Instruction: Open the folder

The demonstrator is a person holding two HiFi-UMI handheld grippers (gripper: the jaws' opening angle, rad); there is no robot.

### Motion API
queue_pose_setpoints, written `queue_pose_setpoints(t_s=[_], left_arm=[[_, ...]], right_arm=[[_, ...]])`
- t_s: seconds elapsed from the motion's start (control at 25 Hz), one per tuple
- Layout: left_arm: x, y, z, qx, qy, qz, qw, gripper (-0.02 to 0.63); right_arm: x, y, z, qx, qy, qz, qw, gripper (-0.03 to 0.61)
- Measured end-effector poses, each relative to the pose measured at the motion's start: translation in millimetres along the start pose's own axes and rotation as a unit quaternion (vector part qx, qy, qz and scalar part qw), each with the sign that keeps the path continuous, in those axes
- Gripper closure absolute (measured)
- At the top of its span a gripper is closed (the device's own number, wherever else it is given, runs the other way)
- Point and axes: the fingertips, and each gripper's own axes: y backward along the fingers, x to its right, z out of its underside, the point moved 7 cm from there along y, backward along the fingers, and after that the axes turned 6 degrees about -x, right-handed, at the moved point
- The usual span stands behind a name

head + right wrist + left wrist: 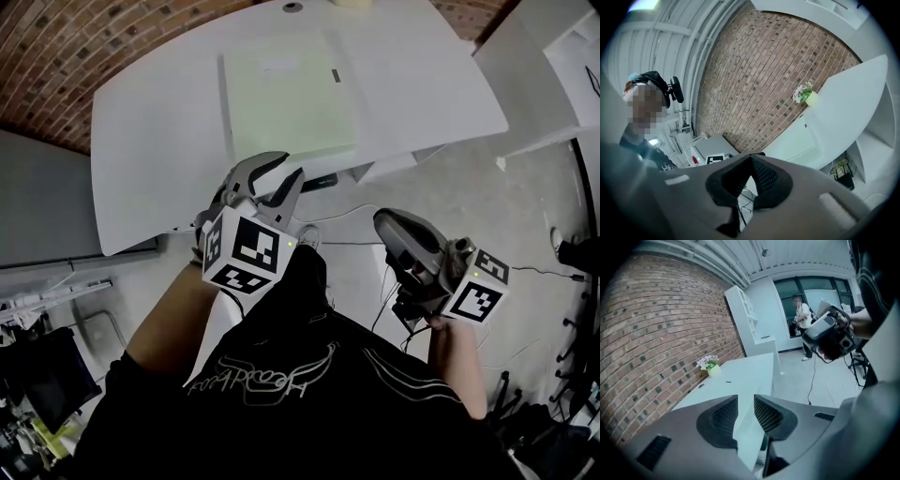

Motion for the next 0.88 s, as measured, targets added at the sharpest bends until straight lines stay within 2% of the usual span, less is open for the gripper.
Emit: queue_pose_setpoints(t_s=[0.2, 0.4, 0.64, 0.88], left_arm=[[0, -22, 11, -0.033, -0.048, -0.020, 0.9981, 0.515], [3, -40, 19, -0.061, -0.098, -0.047, 0.9922, 0.499], [8, -53, 22, -0.081, -0.185, -0.081, 0.9761, 0.499], [10, -62, 26, -0.097, -0.237, -0.091, 0.9623, 0.499]], right_arm=[[13, -1, 2, 0.003, -0.009, 0.008, 1.000, 0.578], [23, -2, 7, -0.001, -0.019, 0.008, 1.000, 0.578], [32, 0, 14, -0.005, -0.031, 0.009, 0.999, 0.578], [42, -2, 18, -0.008, -0.038, 0.013, 0.999, 0.578]])
